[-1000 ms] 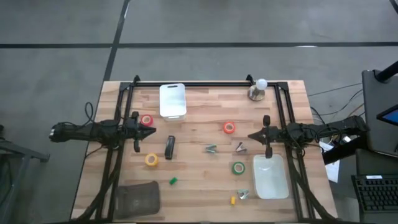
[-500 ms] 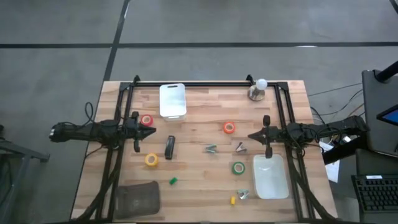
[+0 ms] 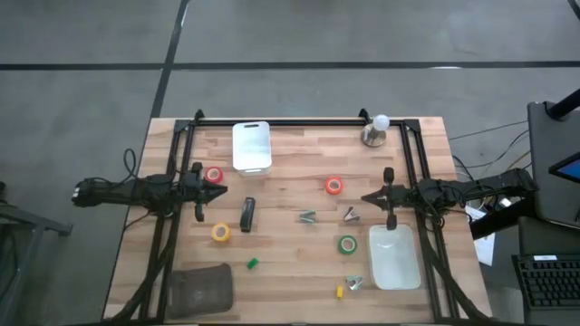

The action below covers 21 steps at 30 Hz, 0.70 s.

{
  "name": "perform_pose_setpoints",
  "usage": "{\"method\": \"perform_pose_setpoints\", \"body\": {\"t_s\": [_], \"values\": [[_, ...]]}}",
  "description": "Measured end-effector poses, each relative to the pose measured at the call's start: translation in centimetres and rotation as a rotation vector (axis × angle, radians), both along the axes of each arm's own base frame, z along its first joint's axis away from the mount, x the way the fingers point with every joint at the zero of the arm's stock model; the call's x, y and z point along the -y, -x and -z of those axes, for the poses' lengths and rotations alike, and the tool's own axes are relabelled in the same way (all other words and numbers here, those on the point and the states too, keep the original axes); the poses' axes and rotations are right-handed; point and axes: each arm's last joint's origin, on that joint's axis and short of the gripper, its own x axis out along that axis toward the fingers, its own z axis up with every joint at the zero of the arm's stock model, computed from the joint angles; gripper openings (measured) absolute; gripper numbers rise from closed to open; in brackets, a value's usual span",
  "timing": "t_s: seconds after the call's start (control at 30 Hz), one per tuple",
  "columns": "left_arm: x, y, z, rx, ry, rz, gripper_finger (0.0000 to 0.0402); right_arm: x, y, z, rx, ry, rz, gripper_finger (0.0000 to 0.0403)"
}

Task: Pick and place Stapler, Stapler remover, tape
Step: Put the orange tape into the bottom white bin

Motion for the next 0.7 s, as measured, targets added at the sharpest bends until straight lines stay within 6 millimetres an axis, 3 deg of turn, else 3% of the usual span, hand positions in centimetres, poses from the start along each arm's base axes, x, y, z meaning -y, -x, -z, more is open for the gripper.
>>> {"method": "perform_pose_setpoints", "body": {"t_s": [0.4,0.7], "values": [[0.0,0.0,0.0,0.0,0.0,0.0,0.0032,0.0,-0.1,-2.1,0.22,-0.21,-0.001,0.0008],[0.0,0.0,0.0,0.0,0.0,0.0,0.0032,0.1,0.0,-2.6,0.281,-0.175,0.043,0.0008]]}}
